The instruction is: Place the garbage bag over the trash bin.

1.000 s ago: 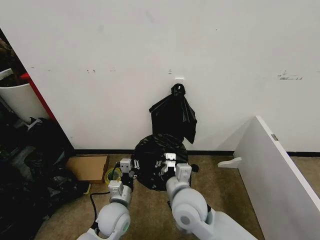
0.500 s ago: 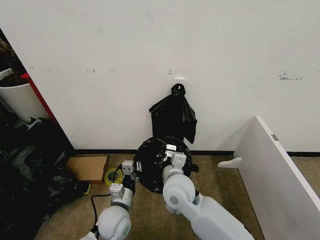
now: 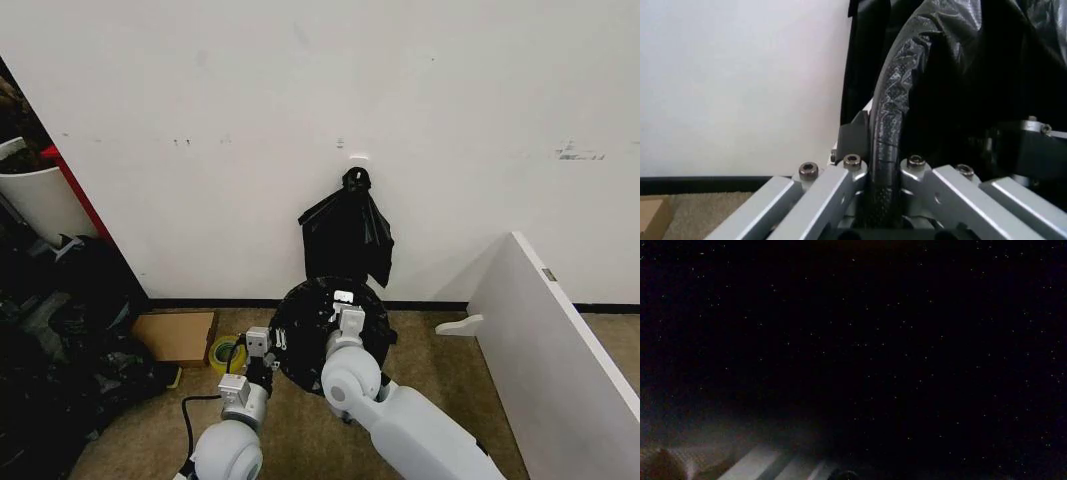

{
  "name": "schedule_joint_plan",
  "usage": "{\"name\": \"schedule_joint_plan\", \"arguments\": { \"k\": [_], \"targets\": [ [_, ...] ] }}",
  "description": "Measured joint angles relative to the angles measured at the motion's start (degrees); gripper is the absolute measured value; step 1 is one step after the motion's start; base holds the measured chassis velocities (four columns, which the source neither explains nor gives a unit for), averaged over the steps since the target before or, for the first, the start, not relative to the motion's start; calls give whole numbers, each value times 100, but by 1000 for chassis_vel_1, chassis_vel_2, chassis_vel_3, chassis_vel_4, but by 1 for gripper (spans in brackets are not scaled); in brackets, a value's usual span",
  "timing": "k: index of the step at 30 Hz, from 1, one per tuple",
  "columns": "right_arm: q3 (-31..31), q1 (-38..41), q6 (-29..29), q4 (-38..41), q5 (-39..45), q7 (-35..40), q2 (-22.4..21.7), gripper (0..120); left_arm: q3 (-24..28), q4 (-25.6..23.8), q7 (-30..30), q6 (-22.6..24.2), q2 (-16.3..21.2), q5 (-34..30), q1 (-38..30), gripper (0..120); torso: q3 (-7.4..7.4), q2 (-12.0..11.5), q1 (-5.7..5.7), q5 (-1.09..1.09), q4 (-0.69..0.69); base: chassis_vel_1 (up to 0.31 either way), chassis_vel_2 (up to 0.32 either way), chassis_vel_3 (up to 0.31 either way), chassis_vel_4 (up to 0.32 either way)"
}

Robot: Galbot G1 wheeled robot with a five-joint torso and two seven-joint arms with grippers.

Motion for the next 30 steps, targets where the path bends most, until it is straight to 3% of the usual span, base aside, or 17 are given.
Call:
{"name": "schedule_joint_plan", "arguments": {
  "k": [10, 19, 30],
  "targets": [
    [-187, -187, -298, 681, -125, -117, -438, 0, -12, 3, 36, -12, -19, -107, -1, 1, 0, 0, 0, 0, -1, 0, 0, 0, 0],
    [-230, -27, -188, -45, -464, -177, -228, 0, -23, -22, 219, -208, 85, 82, 82, 1, 0, 0, 0, 1, 1, 0, 0, 0, 0],
    [-305, 7, -290, -314, -480, -86, -237, 0, 12, -33, 347, -314, 130, 282, 190, 1, 0, 0, 0, 0, 0, 0, 0, 0, 0]
  ]
}}
